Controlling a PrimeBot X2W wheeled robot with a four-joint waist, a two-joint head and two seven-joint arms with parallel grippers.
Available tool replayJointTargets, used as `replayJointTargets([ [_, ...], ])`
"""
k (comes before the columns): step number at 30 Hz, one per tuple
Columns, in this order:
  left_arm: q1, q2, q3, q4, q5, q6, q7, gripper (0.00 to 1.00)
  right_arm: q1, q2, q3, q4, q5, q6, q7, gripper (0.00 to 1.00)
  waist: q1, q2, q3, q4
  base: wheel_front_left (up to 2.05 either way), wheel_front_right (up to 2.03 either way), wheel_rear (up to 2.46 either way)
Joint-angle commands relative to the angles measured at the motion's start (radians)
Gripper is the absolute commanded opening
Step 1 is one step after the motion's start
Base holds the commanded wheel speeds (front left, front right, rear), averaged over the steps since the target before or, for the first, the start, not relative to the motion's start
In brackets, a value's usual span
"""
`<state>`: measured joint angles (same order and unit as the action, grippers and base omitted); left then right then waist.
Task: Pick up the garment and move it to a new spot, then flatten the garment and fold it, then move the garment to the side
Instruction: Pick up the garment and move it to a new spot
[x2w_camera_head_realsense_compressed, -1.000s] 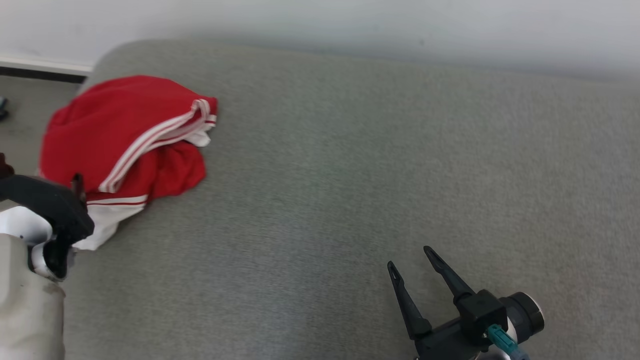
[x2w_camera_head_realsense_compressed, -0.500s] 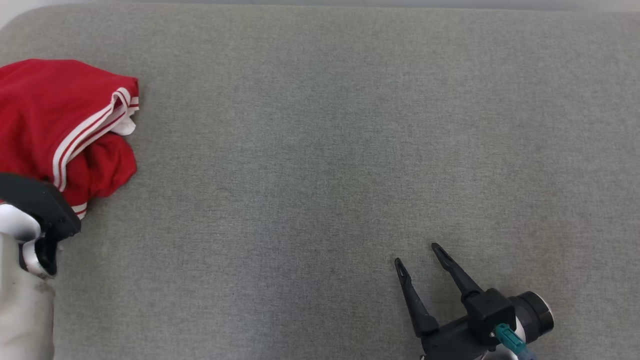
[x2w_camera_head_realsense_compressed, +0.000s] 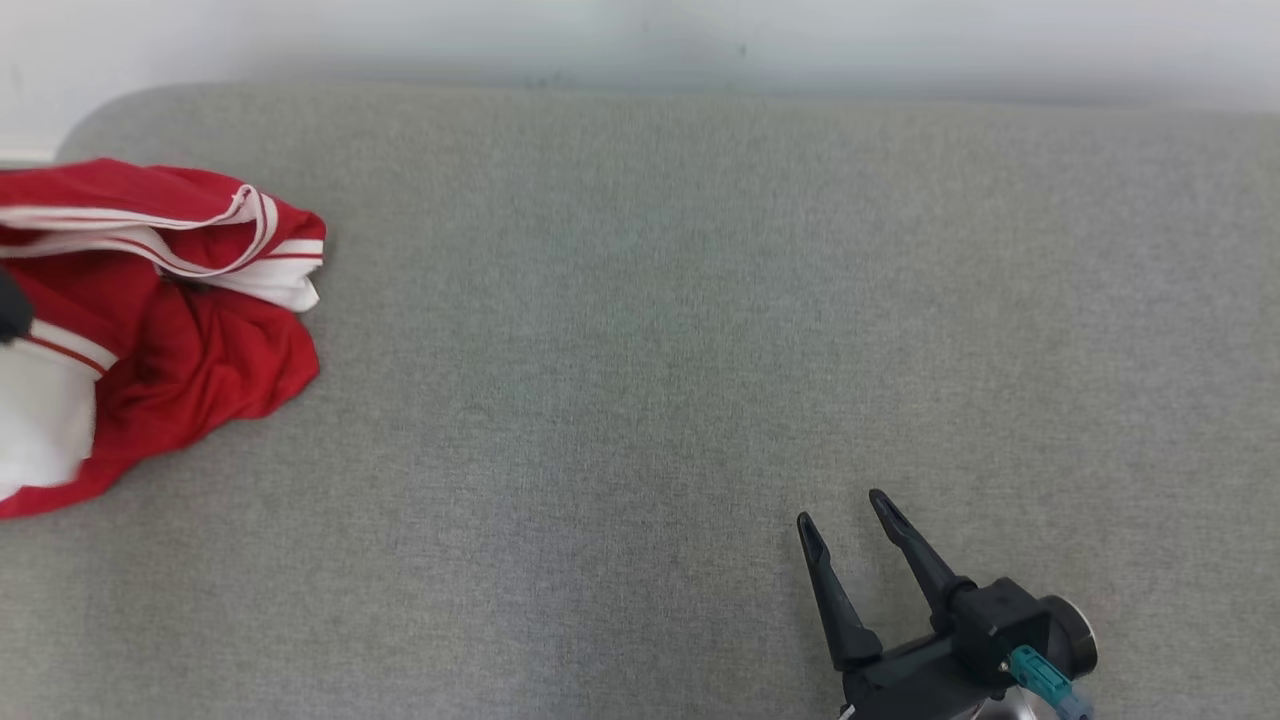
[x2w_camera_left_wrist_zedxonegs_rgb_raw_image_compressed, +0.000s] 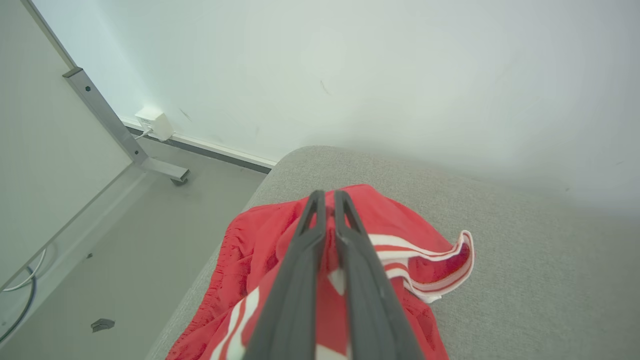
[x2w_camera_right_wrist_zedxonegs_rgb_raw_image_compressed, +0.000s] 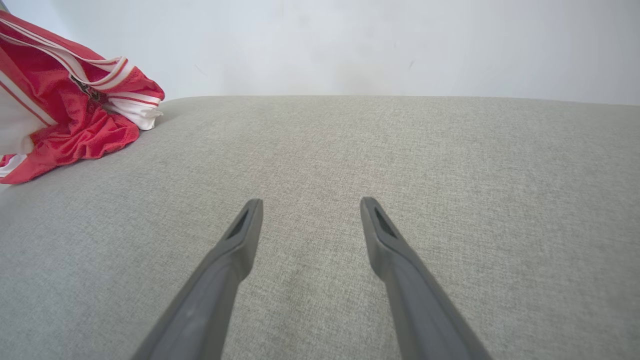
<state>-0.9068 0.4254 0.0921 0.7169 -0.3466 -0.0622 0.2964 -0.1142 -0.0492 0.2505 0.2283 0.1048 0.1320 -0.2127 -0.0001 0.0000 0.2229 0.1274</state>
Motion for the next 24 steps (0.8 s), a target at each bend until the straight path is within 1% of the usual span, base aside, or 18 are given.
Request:
replayJointTargets([
  [1,-0.022,0.013,-0.009,-0.030,0.005,-0.007,0.012,0.00,0.000,-0.002,0.004,0.016,0.016,-0.002,-0.012,1.00,0.0001,0.0000,-0.069,-0.006,0.00,0.00,0.00],
  [6,-0.070,0.018,-0.041,-0.135,0.008,-0.022,0.056,0.00,0.015,-0.002,0.023,0.069,0.070,-0.002,-0.038,1.00,0.0001,0.0000,-0.160,-0.054,0.00,0.00,0.00],
  [10,-0.104,-0.021,-0.061,-0.205,-0.023,-0.033,0.074,0.00,0.021,-0.002,0.039,0.097,0.095,-0.002,-0.046,1.00,0.0001,0.0000,-0.220,-0.121,0.00,0.00,0.00],
  [11,-0.104,-0.021,-0.061,-0.205,-0.023,-0.033,0.074,0.00,0.021,-0.002,0.039,0.097,0.095,-0.002,-0.046,1.00,0.0001,0.0000,-0.220,-0.121,0.00,0.00,0.00],
  [19,-0.160,-0.136,-0.072,-0.324,-0.126,-0.040,0.115,0.00,0.003,-0.002,0.057,0.112,0.108,-0.002,-0.052,1.00,0.0001,0.0000,-0.246,-0.288,0.00,0.00,0.00],
  [24,-0.160,-0.205,-0.088,-0.376,-0.163,-0.038,0.090,0.00,-0.005,-0.002,0.063,0.115,0.102,-0.002,-0.052,1.00,0.0001,0.0000,-0.232,-0.381,0.00,0.00,0.00],
])
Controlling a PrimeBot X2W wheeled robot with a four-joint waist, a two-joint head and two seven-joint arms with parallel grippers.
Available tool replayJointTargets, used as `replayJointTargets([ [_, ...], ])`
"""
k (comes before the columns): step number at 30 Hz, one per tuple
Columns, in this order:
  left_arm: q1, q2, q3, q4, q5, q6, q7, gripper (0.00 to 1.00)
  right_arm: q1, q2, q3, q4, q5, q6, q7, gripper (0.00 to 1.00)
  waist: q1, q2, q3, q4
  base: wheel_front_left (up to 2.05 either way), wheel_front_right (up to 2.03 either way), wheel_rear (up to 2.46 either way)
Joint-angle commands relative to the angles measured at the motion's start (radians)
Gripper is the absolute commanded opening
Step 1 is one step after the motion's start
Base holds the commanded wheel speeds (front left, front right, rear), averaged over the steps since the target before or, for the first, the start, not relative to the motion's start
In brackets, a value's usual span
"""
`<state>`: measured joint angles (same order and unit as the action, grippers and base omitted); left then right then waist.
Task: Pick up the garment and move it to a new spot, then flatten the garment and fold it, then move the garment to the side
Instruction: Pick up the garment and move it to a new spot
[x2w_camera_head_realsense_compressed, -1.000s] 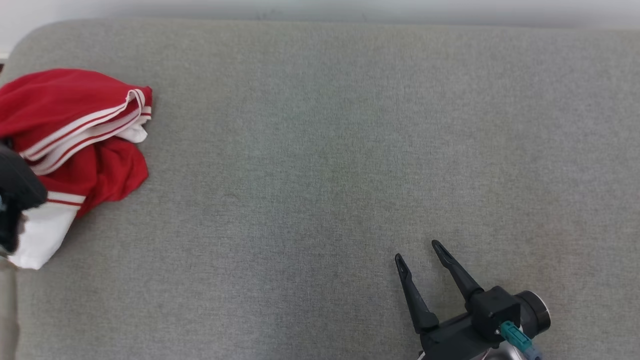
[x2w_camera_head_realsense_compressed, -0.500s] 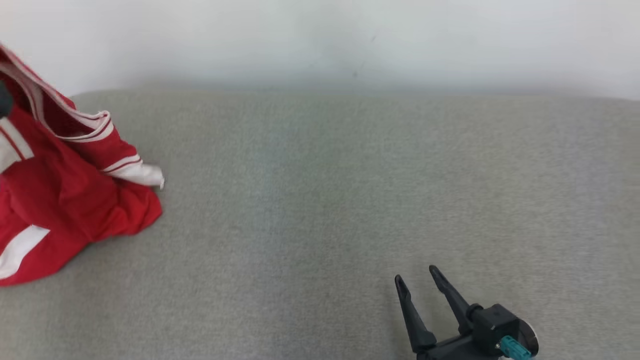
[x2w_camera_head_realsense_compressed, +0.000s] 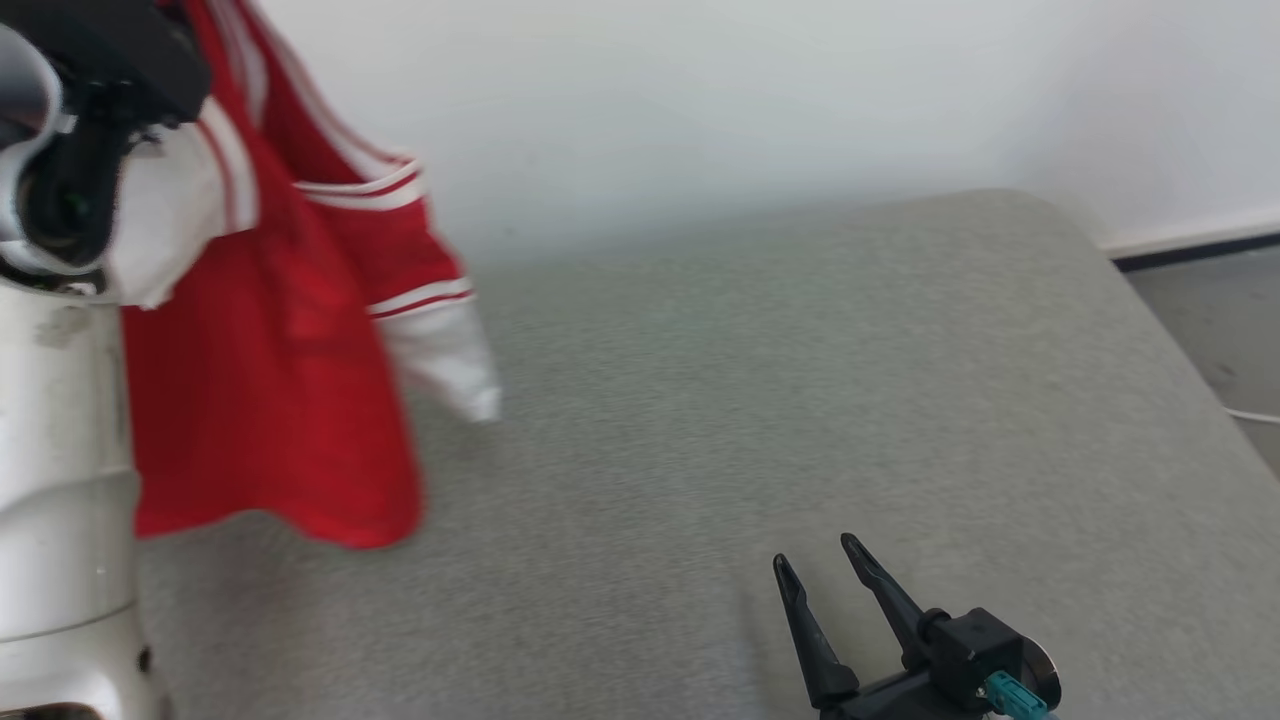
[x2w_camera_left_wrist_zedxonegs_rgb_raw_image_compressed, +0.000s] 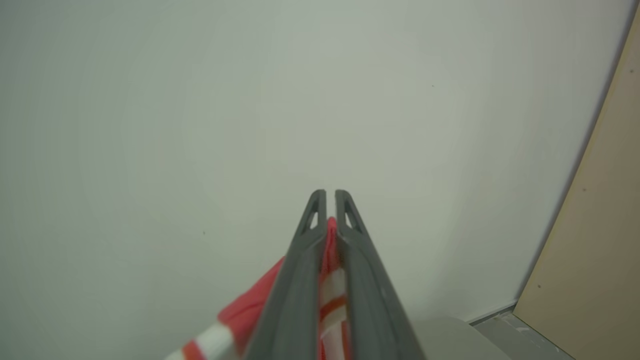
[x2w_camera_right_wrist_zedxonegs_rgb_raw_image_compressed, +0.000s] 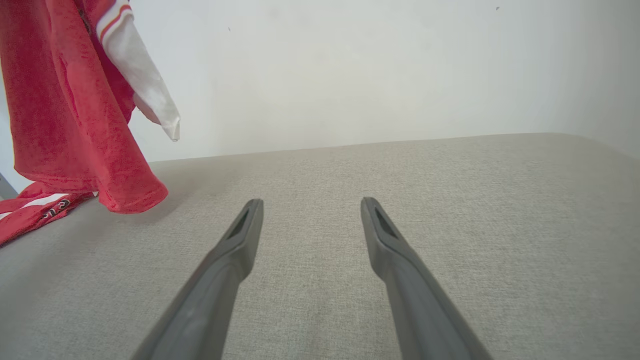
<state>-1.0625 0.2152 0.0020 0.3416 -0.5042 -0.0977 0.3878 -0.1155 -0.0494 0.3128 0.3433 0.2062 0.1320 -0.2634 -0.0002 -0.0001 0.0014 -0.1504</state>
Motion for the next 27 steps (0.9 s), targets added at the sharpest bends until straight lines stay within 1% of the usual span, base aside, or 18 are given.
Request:
replayJointTargets([
  [1,0.001,-0.011,-0.002,-0.007,-0.015,-0.003,-0.008,0.00,-0.004,-0.002,0.001,-0.001,-0.001,-0.002,-0.001,1.00,0.0002,0.0001,-0.007,-0.120,0.00,0.00,0.00],
  [3,0.018,-0.040,-0.015,-0.021,-0.020,-0.003,-0.021,0.00,-0.004,-0.002,0.002,-0.002,-0.006,-0.002,-0.001,1.00,0.0002,0.0001,0.003,-0.149,0.00,0.00,0.00],
  [7,0.070,-0.078,-0.057,-0.033,0.001,-0.002,-0.048,0.00,-0.002,-0.001,0.002,-0.004,-0.015,-0.002,-0.001,1.00,0.0002,0.0001,0.028,-0.195,0.00,0.00,0.00],
  [9,0.113,-0.091,-0.082,-0.029,0.013,-0.003,-0.062,0.00,-0.007,-0.002,0.002,-0.008,-0.015,-0.002,-0.001,1.00,0.0002,0.0001,0.042,-0.214,0.00,0.00,0.00],
  [13,0.230,-0.095,-0.158,0.011,0.072,-0.007,-0.093,0.00,-0.011,-0.001,0.001,-0.015,-0.020,-0.002,-0.001,1.00,0.0002,0.0001,0.066,-0.238,0.00,0.00,0.00],
  [17,0.344,-0.107,-0.245,0.109,0.127,-0.014,-0.133,0.00,-0.011,-0.001,-0.010,-0.016,-0.026,-0.002,-0.001,1.00,0.0002,0.0001,0.085,-0.242,0.00,0.00,0.00],
  [21,0.423,-0.128,-0.324,0.240,0.180,0.007,-0.173,0.00,-0.003,-0.001,-0.014,-0.018,-0.030,-0.002,-0.001,1.00,0.0002,0.0001,0.093,-0.235,0.00,0.00,0.00],
  [23,0.448,-0.140,-0.351,0.292,0.192,0.018,-0.209,0.00,-0.003,-0.001,-0.013,-0.018,-0.029,-0.002,-0.001,1.00,0.0002,0.0001,0.093,-0.227,0.00,0.00,0.00],
  [24,0.455,-0.145,-0.363,0.311,0.193,0.018,-0.233,0.49,-0.004,-0.001,-0.015,-0.018,-0.028,-0.002,-0.001,1.00,0.0002,0.0001,0.091,-0.222,0.00,0.00,0.00],
  [25,0.462,-0.150,-0.369,0.324,0.191,0.028,-0.264,1.00,-0.002,-0.001,-0.021,-0.018,-0.028,-0.002,-0.001,1.00,0.0002,0.0001,0.089,-0.213,0.00,0.00,0.00],
  [27,0.477,-0.157,-0.376,0.334,0.180,0.044,-0.332,1.00,0.001,-0.001,-0.036,-0.018,-0.030,-0.002,-0.001,1.00,0.0002,0.0001,0.080,-0.195,0.00,0.00,0.00],
])
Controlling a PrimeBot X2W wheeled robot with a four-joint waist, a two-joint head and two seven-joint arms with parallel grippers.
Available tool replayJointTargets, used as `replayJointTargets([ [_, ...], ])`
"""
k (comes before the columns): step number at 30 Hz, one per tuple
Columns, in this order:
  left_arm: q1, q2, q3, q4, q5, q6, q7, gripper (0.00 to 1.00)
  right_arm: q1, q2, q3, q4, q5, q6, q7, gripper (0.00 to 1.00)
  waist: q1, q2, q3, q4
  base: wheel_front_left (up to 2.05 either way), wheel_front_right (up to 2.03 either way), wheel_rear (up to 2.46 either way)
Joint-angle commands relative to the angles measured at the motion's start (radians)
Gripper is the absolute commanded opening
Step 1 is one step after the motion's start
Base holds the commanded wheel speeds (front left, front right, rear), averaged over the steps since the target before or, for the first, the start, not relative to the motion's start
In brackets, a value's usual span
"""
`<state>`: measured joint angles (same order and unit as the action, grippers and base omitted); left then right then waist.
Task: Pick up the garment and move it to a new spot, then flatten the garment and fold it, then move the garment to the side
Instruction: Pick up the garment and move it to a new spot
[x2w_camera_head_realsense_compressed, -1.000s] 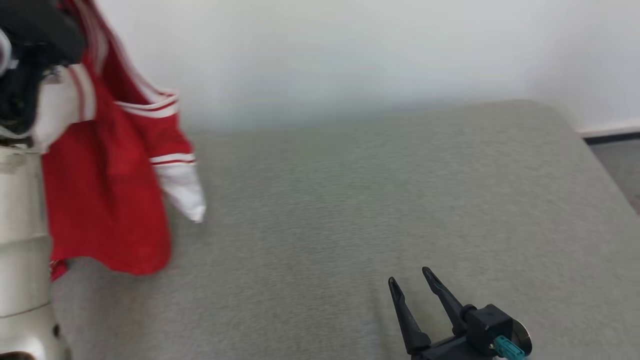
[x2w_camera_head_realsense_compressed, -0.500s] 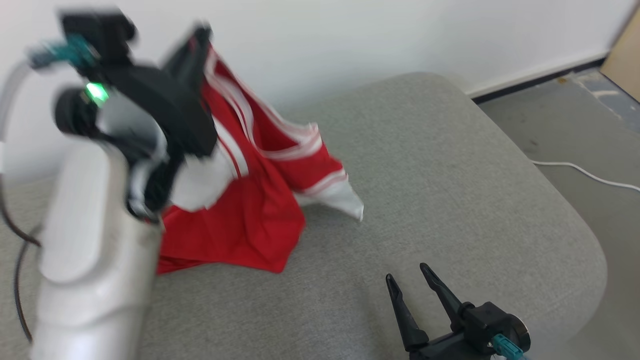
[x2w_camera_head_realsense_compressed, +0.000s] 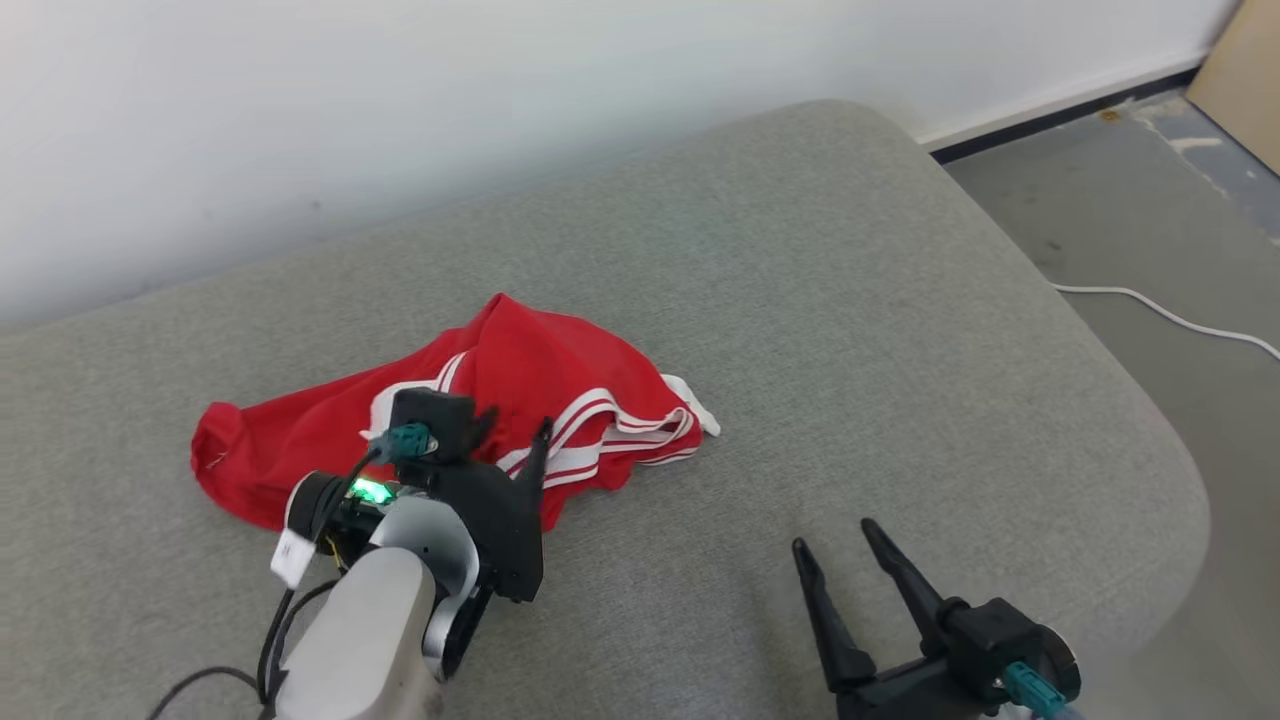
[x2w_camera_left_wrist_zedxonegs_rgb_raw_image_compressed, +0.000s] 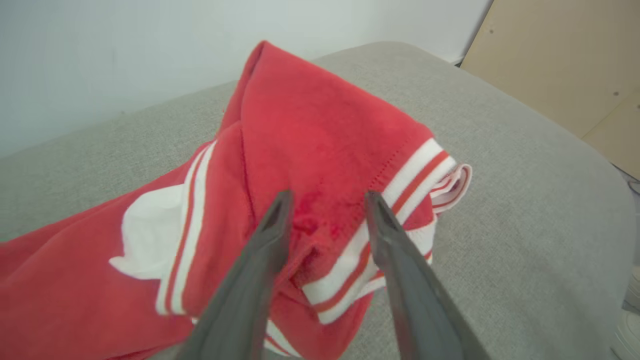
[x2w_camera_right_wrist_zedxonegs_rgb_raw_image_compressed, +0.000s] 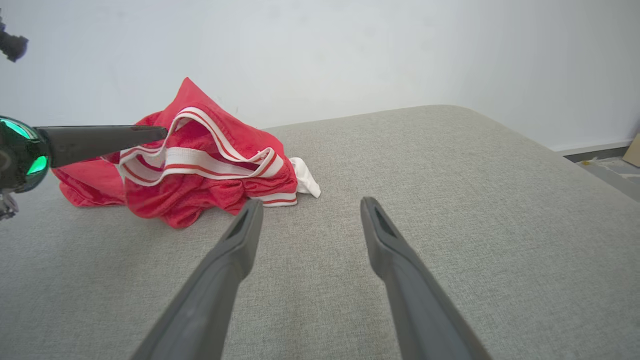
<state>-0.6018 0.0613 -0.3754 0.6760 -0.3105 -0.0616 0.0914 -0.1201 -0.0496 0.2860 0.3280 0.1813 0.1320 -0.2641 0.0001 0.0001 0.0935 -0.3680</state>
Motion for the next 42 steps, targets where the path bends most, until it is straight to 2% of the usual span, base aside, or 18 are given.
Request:
replayJointTargets([
  [1,0.023,-0.005,0.001,-0.001,-0.021,0.015,-0.072,1.00,0.010,-0.001,-0.016,-0.001,-0.007,-0.002,0.000,1.00,-0.0001,-0.0001,-0.016,0.032,0.00,0.00,0.00],
  [9,0.089,-0.010,0.027,-0.092,-0.090,0.071,-0.304,1.00,0.039,-0.001,-0.093,-0.005,-0.028,-0.002,-0.001,1.00,-0.0001,-0.0001,-0.071,0.121,0.00,0.00,0.00],
  [13,0.163,-0.002,0.058,-0.182,-0.097,0.107,-0.344,1.00,0.056,-0.001,-0.141,-0.010,-0.043,-0.002,-0.001,1.00,-0.0001,-0.0001,-0.099,0.177,0.00,0.00,0.00],
  [19,0.321,0.046,0.136,-0.336,-0.077,0.136,-0.357,1.00,0.079,-0.001,-0.189,-0.018,-0.063,-0.002,0.001,1.00,-0.0001,-0.0001,-0.122,0.246,0.00,0.00,0.00],
  [23,0.439,0.066,0.197,-0.437,-0.043,0.131,-0.356,1.00,0.092,-0.001,-0.206,-0.024,-0.072,-0.002,0.005,1.00,-0.0001,-0.0001,-0.130,0.280,0.00,0.00,0.00],
  [29,0.608,0.055,0.269,-0.508,0.010,0.120,-0.356,1.00,0.108,-0.001,-0.215,-0.018,-0.075,-0.002,0.007,1.00,-0.0001,-0.0001,-0.147,0.316,0.00,0.00,0.00],
  [33,0.653,0.047,0.307,-0.512,0.033,0.104,-0.356,1.00,0.107,-0.001,-0.212,-0.012,-0.072,-0.002,0.010,1.00,-0.0001,-0.0001,-0.150,0.319,0.00,0.00,0.00],
  [42,0.709,0.021,0.336,-0.539,0.063,0.108,-0.356,1.00,0.103,-0.001,-0.202,0.006,-0.065,-0.002,0.013,1.00,-0.0001,-0.0001,-0.154,0.310,0.00,0.00,0.00],
])
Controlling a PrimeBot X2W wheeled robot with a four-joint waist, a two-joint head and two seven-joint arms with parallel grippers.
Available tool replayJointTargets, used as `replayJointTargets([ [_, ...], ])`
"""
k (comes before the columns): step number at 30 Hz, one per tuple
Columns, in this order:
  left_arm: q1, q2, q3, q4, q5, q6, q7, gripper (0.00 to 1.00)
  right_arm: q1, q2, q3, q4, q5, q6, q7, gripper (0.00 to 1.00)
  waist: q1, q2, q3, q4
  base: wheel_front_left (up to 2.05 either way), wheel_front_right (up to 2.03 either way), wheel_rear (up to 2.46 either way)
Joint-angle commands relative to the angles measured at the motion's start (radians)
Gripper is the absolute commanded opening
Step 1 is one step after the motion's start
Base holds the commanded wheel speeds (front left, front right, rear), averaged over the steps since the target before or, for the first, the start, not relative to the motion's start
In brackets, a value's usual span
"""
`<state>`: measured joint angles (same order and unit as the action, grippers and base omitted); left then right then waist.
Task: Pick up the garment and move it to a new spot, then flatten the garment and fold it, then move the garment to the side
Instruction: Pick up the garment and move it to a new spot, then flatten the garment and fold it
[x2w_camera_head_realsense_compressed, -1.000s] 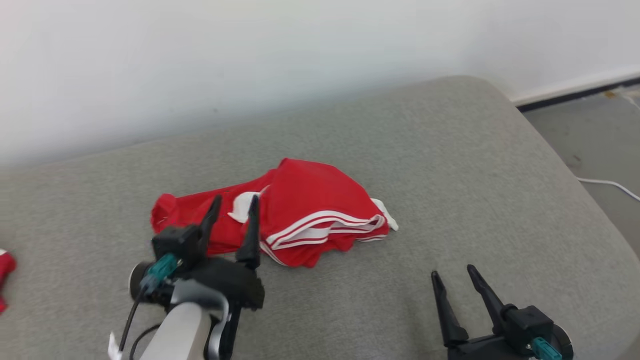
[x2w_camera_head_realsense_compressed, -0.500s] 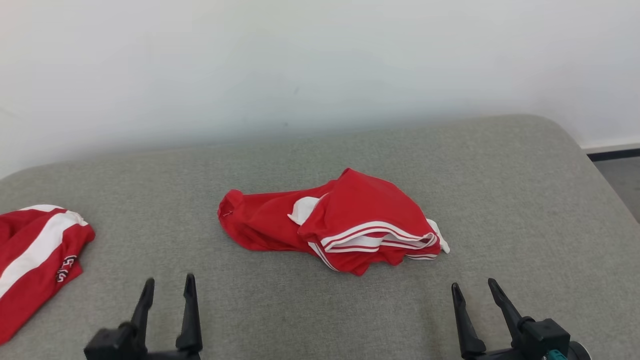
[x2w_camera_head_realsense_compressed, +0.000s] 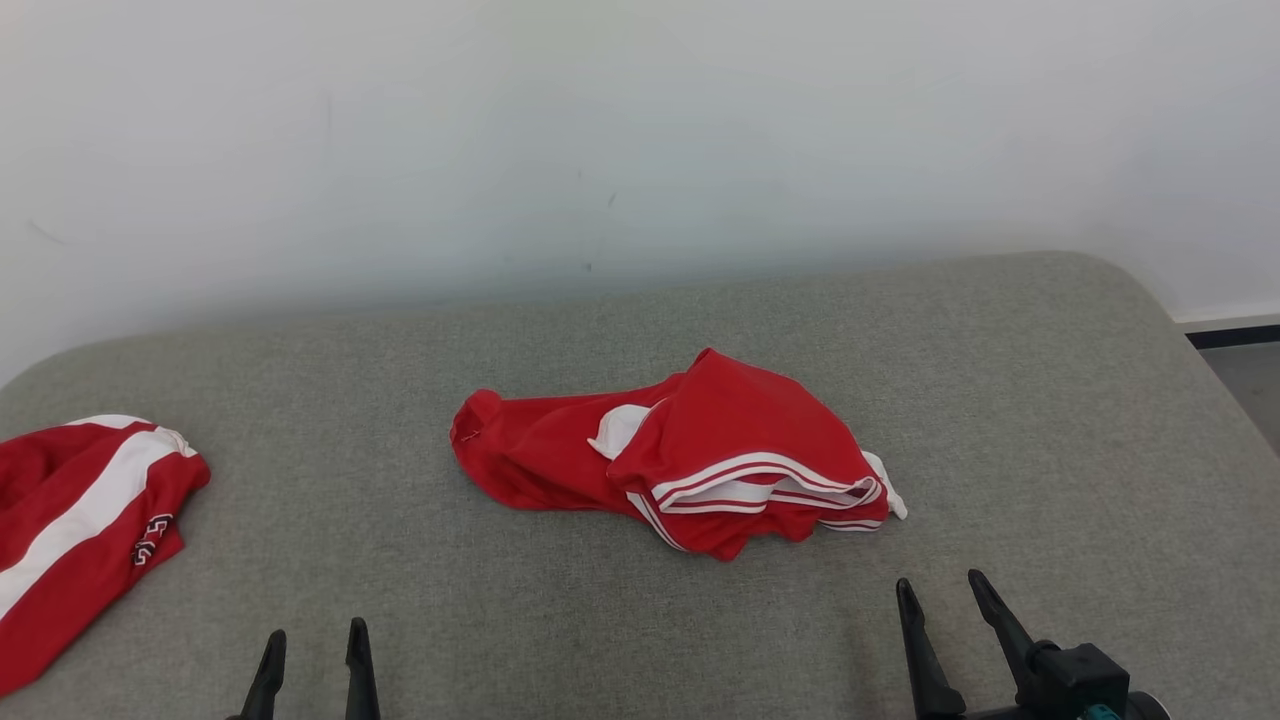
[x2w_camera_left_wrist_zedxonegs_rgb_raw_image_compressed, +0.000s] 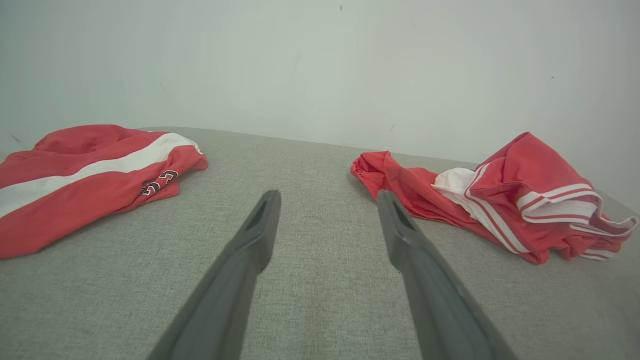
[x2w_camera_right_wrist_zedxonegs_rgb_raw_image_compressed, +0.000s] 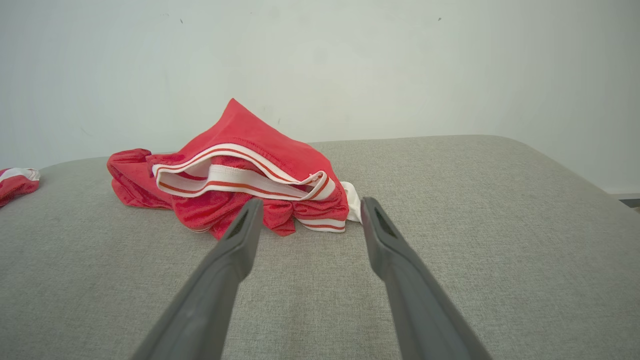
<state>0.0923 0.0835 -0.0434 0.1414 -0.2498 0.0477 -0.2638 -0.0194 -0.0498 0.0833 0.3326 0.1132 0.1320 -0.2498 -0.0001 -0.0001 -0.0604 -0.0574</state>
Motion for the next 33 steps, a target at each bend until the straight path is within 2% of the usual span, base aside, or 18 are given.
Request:
replayJointTargets([
  [1,0.017,-0.003,0.006,-0.006,0.004,-0.002,-0.001,1.00,0.001,-0.001,0.001,0.002,0.004,-0.002,-0.001,1.00,0.0001,0.0001,-0.001,-0.001,0.00,0.00,0.00],
  [12,0.041,-0.021,0.008,-0.019,0.017,-0.006,-0.001,1.00,-0.007,-0.001,0.016,0.010,0.006,-0.002,-0.003,1.00,0.0001,0.0001,-0.003,0.007,0.00,0.00,0.00],
  [19,0.029,-0.027,-0.005,-0.025,0.015,-0.002,-0.001,1.00,-0.119,-0.001,0.147,0.045,0.019,-0.002,0.076,1.00,0.0001,0.0001,0.018,0.029,0.00,0.00,0.00],
  [24,0.013,-0.029,-0.027,-0.021,0.014,-0.007,-0.001,1.00,-0.246,-0.001,0.246,0.155,0.075,-0.002,0.150,1.00,0.0001,0.0001,0.038,0.067,0.00,0.00,0.00],
  [27,0.003,-0.030,-0.039,-0.014,0.011,-0.008,-0.001,1.00,-0.314,-0.001,0.287,0.236,0.174,-0.003,0.170,1.00,0.0001,0.0001,0.050,0.095,0.00,0.00,0.00],
  [33,-0.023,-0.032,-0.063,-0.003,0.003,-0.014,-0.001,1.00,-0.431,-0.001,0.343,0.402,0.281,-0.003,0.151,1.00,0.0001,0.0001,0.079,0.158,0.00,0.00,0.00],
])
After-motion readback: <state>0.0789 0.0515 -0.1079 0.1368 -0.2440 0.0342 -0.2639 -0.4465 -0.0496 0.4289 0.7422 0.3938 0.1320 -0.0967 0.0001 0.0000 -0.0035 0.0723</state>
